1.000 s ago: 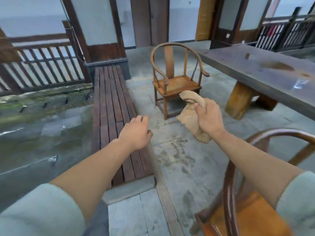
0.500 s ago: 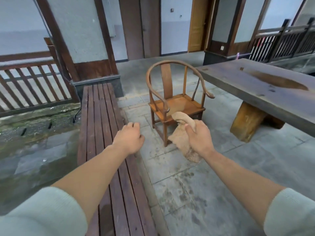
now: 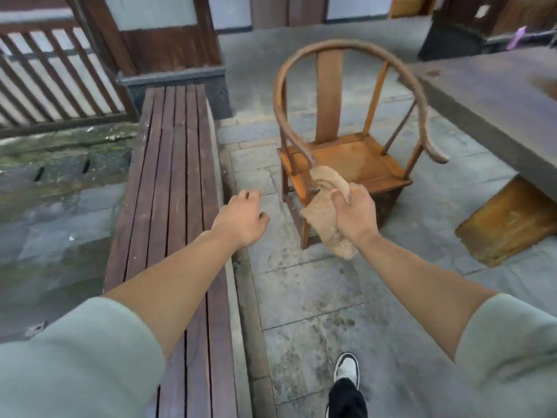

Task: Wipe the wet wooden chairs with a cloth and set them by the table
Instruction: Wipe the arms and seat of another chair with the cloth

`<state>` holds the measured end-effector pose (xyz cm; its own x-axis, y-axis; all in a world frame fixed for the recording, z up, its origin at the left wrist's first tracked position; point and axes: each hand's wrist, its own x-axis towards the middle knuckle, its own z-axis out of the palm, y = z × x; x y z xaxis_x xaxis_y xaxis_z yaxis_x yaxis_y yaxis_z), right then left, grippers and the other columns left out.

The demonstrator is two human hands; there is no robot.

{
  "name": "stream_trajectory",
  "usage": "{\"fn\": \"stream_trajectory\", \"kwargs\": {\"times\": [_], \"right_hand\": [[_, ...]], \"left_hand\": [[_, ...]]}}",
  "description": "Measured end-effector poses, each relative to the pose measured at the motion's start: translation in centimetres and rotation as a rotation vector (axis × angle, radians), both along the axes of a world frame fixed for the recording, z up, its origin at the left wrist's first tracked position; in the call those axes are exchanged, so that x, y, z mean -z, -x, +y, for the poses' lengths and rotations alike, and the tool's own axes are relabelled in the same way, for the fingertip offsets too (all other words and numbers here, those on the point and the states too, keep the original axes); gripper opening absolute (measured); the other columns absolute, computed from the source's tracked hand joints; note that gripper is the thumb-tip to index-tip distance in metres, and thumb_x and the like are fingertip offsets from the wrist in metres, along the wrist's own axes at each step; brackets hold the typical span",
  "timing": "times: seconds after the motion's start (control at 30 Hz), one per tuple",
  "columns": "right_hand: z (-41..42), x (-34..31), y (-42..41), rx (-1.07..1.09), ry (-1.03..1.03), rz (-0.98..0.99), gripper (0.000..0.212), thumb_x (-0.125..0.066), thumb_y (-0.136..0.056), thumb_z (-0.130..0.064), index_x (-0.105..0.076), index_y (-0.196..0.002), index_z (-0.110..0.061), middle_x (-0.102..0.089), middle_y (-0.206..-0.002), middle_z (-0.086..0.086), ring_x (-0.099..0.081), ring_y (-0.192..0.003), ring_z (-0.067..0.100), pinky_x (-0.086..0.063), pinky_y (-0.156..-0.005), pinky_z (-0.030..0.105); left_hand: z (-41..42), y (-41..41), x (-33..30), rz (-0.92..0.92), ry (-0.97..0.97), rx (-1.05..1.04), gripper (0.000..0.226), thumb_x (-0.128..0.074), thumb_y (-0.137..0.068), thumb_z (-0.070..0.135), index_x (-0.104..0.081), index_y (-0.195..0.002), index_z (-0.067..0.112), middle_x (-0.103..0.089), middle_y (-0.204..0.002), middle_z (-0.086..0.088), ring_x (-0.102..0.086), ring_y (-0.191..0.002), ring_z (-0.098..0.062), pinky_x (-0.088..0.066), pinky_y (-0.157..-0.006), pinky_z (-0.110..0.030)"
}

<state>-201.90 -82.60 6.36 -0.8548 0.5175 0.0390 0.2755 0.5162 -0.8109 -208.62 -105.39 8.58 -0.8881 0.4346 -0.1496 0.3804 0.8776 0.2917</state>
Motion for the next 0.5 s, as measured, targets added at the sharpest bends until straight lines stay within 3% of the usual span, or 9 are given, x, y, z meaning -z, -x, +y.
{"fn": "stream_trajectory", "kwargs": {"times": [0.13,0.33,0.4,0.5], "right_hand": [[5.9,5.4,8.0,-0.006,0.074,-0.019,0.027,-0.054,-0.104,-0.026,-0.065,-0.110,-0.002,-0.056,-0.104,0.009,-0.057,-0.100,0.032,-0.041,-0.083,0.037],[13.5,10.6,18.2,0.076,0.144,-0.123,0.026,-0.052,-0.103,-0.036,-0.060,-0.101,-0.012,-0.058,-0.118,0.005,-0.052,-0.118,0.033,-0.044,-0.099,0.056],[13.6,11.4,19.7,0.081,0.087,-0.089,0.031,-0.054,-0.103,-0.039,-0.064,-0.116,-0.013,-0.057,-0.132,0.004,-0.044,-0.131,0.032,-0.039,-0.107,0.053],[13.3,14.8,25.0,0.051,0.067,-0.045,0.041,-0.059,-0.102,-0.037,-0.061,-0.138,-0.016,-0.039,-0.159,0.001,-0.026,-0.147,0.032,-0.025,-0.120,0.048]], "left_hand": [[7.1,6.8,4.0,-0.121,0.077,-0.073,0.048,-0.045,-0.098,0.031,-0.038,-0.141,0.010,-0.044,-0.136,-0.015,-0.043,-0.124,-0.035,-0.044,-0.099,-0.049],[16.0,17.2,6.7,-0.177,0.106,-0.086,0.047,-0.044,-0.097,0.029,-0.038,-0.141,0.011,-0.045,-0.131,-0.012,-0.048,-0.116,-0.031,-0.046,-0.096,-0.047],[16.7,18.7,6.4,-0.158,0.084,-0.076,0.049,-0.043,-0.098,0.030,-0.037,-0.142,0.012,-0.045,-0.133,-0.012,-0.047,-0.118,-0.030,-0.046,-0.097,-0.047],[17.6,23.6,8.5,-0.151,0.068,-0.082,0.051,-0.043,-0.099,0.030,-0.034,-0.147,0.014,-0.043,-0.137,-0.011,-0.046,-0.123,-0.029,-0.045,-0.099,-0.046]]}}
